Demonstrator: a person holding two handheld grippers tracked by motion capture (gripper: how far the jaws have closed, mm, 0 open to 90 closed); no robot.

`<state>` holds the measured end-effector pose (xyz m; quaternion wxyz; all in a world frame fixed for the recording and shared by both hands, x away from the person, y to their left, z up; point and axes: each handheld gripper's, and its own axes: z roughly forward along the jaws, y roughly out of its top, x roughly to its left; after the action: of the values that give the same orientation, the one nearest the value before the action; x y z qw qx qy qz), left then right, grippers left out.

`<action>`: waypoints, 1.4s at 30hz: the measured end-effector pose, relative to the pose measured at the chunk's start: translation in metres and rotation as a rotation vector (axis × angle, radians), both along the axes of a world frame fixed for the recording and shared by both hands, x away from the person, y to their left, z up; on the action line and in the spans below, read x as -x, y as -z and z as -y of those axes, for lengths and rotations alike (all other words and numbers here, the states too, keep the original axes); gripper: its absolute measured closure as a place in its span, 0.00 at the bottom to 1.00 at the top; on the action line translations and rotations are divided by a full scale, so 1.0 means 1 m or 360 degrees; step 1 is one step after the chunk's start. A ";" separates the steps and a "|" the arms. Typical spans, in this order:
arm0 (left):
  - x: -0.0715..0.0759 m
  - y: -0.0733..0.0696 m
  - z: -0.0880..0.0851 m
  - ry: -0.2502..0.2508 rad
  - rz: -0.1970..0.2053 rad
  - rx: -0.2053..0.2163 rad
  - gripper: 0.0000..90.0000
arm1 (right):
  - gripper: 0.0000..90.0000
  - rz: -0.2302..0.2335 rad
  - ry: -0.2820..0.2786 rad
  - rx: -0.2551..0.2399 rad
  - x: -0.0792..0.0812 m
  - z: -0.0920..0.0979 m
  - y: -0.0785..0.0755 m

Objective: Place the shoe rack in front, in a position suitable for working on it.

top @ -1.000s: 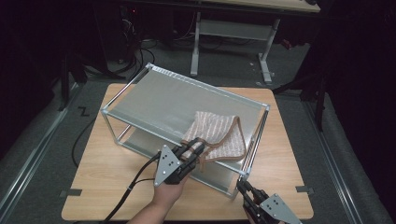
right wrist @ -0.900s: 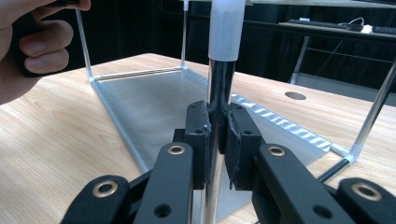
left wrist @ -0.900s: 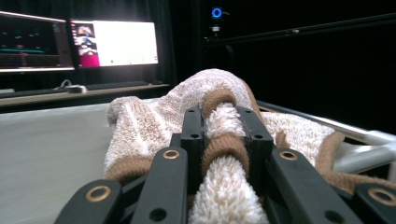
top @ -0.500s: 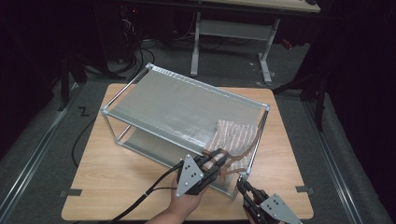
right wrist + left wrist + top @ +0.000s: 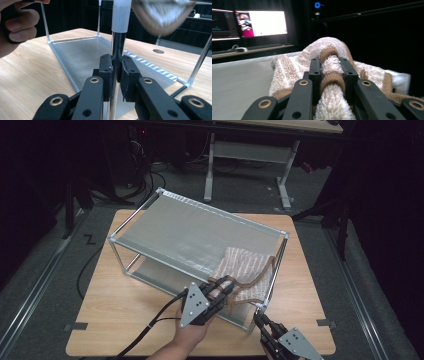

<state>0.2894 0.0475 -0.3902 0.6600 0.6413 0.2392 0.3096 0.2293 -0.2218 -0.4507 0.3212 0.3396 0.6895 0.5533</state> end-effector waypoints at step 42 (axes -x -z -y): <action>0.052 0.032 -0.183 -0.0471 0.0028 0.0110 0.86 | 0.90 -0.0012 0.0141 -0.0021 -0.019 0.019 0.000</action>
<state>0.2370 0.2302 -0.4221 0.6309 0.5733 0.3359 0.4006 0.2486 -0.2407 -0.4507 0.3405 0.3740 0.6714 0.5416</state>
